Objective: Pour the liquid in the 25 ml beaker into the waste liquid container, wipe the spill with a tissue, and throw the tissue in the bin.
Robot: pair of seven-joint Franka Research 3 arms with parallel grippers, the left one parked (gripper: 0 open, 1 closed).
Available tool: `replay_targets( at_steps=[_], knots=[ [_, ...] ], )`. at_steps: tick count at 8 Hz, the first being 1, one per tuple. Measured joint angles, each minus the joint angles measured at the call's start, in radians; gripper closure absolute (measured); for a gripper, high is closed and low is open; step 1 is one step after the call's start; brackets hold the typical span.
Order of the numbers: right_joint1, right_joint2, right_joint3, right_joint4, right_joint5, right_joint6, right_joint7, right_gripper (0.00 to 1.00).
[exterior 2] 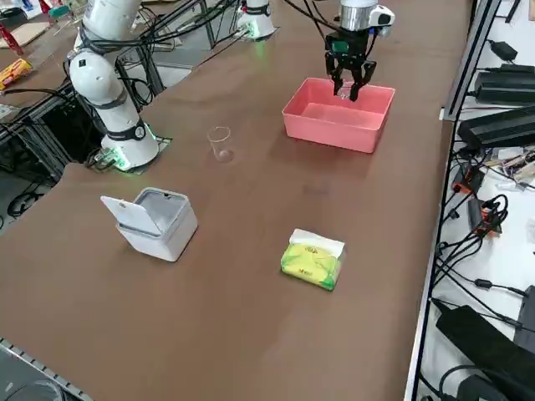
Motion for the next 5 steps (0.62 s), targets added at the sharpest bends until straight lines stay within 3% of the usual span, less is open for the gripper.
replay_targets(
  at_steps=[5],
  knots=[
    [0.062, 0.009, 0.000, 0.014, -0.090, -0.033, 0.044, 0.51]
  ],
)
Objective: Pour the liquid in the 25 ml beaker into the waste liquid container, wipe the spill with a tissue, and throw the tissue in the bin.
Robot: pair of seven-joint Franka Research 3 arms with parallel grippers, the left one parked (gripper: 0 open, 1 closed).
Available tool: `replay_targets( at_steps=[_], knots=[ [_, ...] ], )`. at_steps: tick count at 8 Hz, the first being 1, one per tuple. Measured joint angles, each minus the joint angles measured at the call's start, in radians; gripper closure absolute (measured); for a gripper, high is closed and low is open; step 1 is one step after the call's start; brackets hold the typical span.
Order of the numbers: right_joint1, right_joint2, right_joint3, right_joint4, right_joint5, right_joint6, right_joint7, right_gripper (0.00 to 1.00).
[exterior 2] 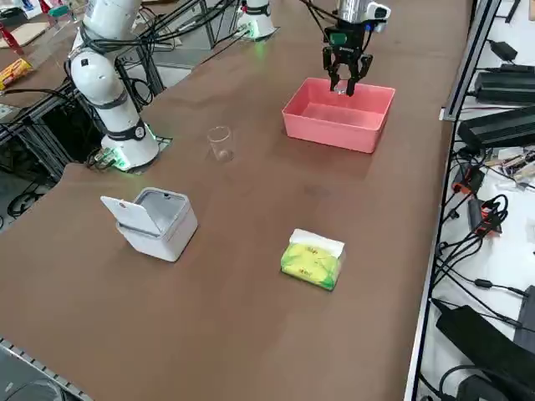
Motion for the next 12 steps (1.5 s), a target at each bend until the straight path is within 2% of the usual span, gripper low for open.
replay_targets(
  at_steps=[12],
  knots=[
    [0.104, 0.043, 0.000, 0.005, -0.179, -0.026, 0.047, 0.51]
  ],
)
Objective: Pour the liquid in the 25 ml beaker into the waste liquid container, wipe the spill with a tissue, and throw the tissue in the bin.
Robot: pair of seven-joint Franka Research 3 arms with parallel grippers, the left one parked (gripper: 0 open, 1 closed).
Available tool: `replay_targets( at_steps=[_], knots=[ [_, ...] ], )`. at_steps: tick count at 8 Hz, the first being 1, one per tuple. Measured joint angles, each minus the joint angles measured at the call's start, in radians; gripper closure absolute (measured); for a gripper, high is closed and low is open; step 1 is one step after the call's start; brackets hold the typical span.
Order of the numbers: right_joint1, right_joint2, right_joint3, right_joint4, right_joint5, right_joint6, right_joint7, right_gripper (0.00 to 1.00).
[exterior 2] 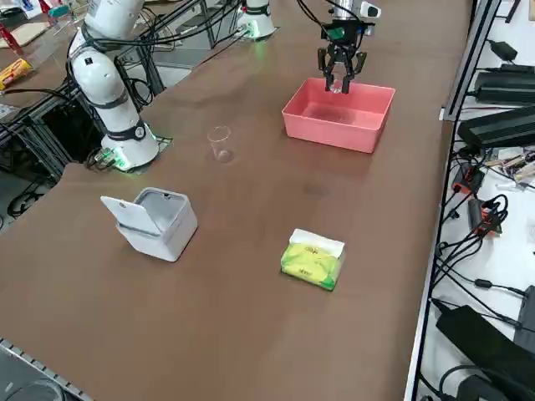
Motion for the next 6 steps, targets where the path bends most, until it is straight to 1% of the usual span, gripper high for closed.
replay_targets(
  at_steps=[6],
  knots=[
    [0.038, 0.009, 0.000, 0.000, -0.091, -0.019, 0.032, 0.51]
  ],
)
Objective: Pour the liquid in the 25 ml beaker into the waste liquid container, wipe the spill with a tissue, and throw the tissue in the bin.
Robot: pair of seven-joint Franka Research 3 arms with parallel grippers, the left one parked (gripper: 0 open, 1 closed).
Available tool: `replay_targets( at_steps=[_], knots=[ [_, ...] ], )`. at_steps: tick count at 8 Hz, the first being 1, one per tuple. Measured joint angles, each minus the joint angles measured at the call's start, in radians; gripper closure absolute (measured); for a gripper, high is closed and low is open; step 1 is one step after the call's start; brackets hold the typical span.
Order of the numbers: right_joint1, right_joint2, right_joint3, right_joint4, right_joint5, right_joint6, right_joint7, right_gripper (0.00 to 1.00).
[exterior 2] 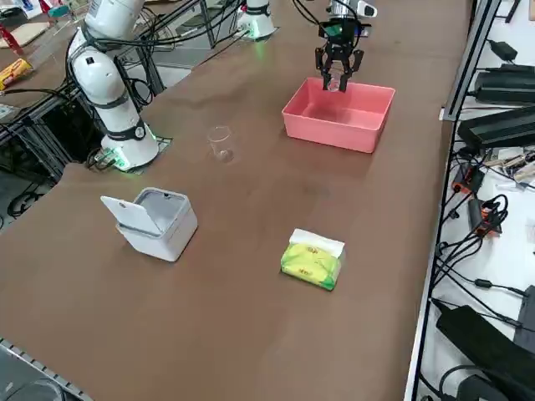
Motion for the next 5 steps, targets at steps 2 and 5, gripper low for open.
replay_targets(
  at_steps=[2, 5],
  knots=[
    [0.003, 0.003, 0.000, 0.000, -0.046, -0.004, 0.000, 0.51],
    [0.008, 0.008, 0.000, 0.000, -0.088, -0.006, 0.000, 0.51]
  ],
)
